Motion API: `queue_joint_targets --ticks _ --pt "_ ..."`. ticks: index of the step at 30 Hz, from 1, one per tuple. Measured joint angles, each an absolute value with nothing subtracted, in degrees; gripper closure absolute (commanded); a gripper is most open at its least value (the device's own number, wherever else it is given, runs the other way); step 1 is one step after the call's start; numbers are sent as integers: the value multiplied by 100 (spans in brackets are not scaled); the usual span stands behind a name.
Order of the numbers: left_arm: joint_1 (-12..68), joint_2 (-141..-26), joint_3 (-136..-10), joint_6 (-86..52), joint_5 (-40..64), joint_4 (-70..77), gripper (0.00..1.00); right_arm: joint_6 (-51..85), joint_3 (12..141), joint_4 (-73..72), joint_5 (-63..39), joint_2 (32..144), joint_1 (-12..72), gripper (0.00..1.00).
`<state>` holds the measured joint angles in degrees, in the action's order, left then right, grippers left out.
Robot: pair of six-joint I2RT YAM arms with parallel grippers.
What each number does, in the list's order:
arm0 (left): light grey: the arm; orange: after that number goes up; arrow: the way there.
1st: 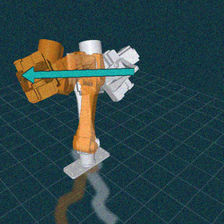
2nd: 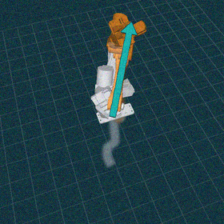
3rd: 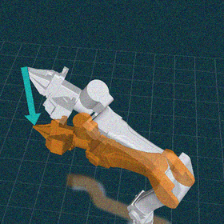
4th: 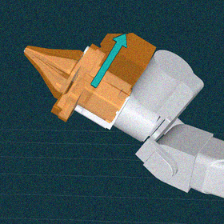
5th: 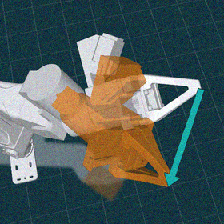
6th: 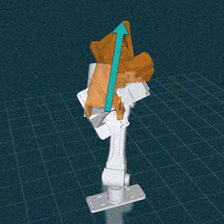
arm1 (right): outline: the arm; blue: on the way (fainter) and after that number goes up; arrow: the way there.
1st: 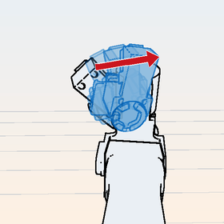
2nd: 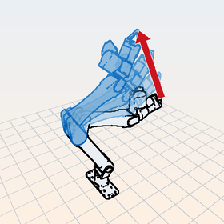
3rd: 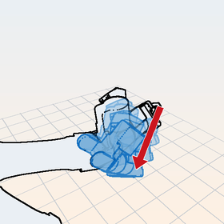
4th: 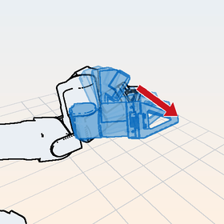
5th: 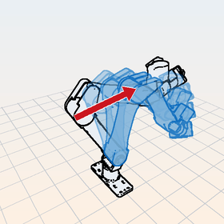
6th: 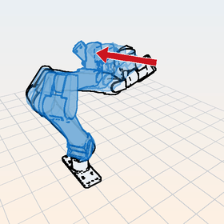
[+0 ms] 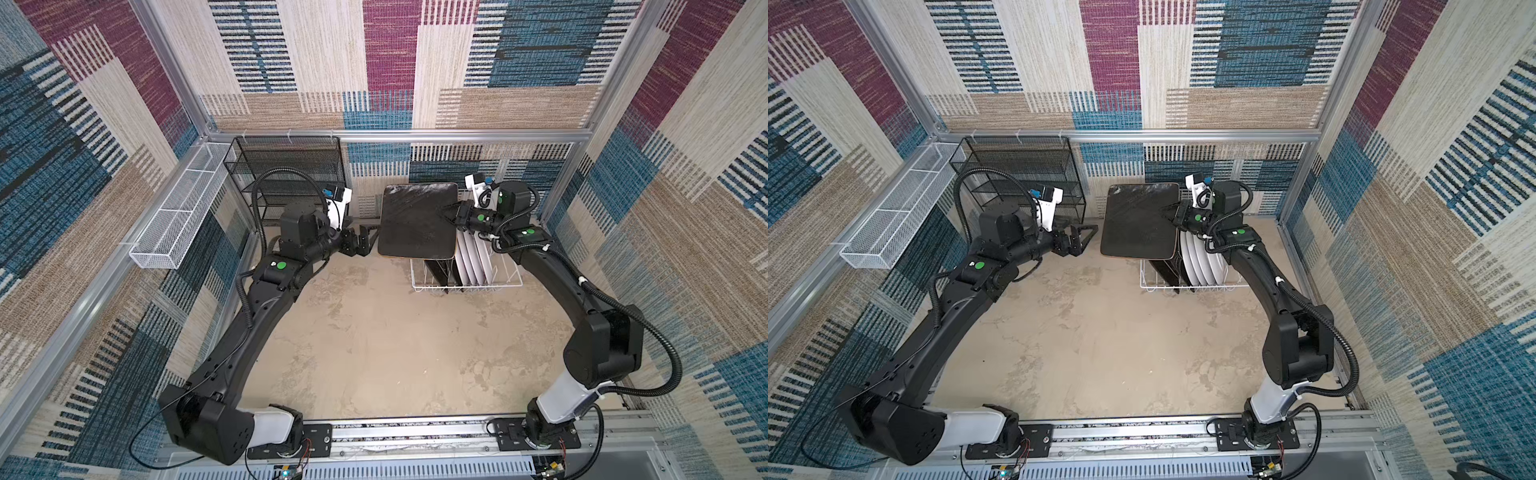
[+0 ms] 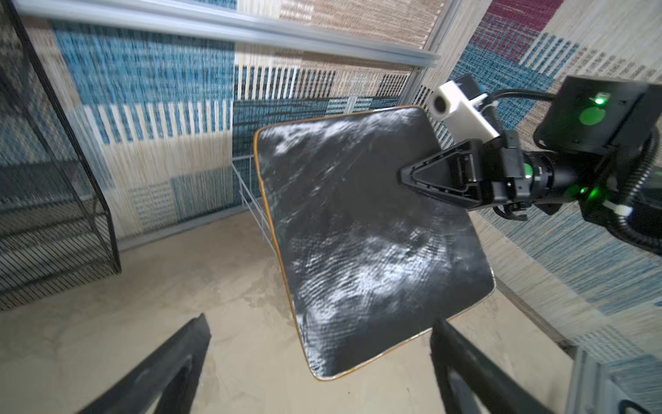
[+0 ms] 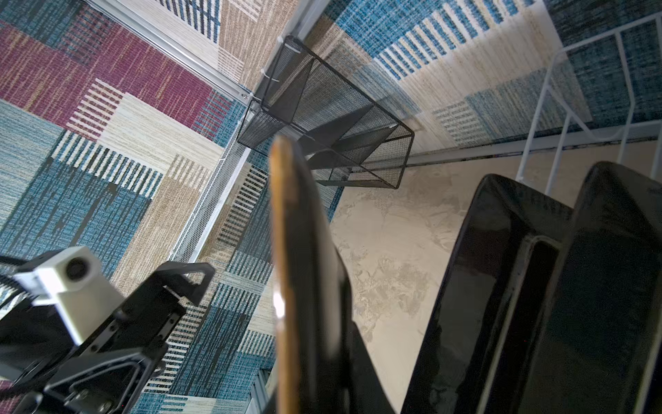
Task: Unload the plates from the dish rack
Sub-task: Pick up a plate from the dish rack.
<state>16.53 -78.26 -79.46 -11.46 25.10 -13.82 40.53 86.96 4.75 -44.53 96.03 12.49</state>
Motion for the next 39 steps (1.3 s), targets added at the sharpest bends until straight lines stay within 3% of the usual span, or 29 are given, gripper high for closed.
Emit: queue_joint_targets --ticks 15,21,25,39 --pt "1229 -9264 -8184 -2963 4622 -705 14 4121 8543 -56 -4950 9719 1251 100" --pt "1229 -9629 -8169 -3590 5264 -5 24 4198 8458 -261 -5118 9741 1251 100" --pt "1229 -9789 -8200 -3846 5527 309 38 4239 8455 -401 -5231 9824 1251 100" --pt "1245 -10086 -8141 -4593 6263 1240 54 4307 8458 -484 -5450 10001 1251 100"
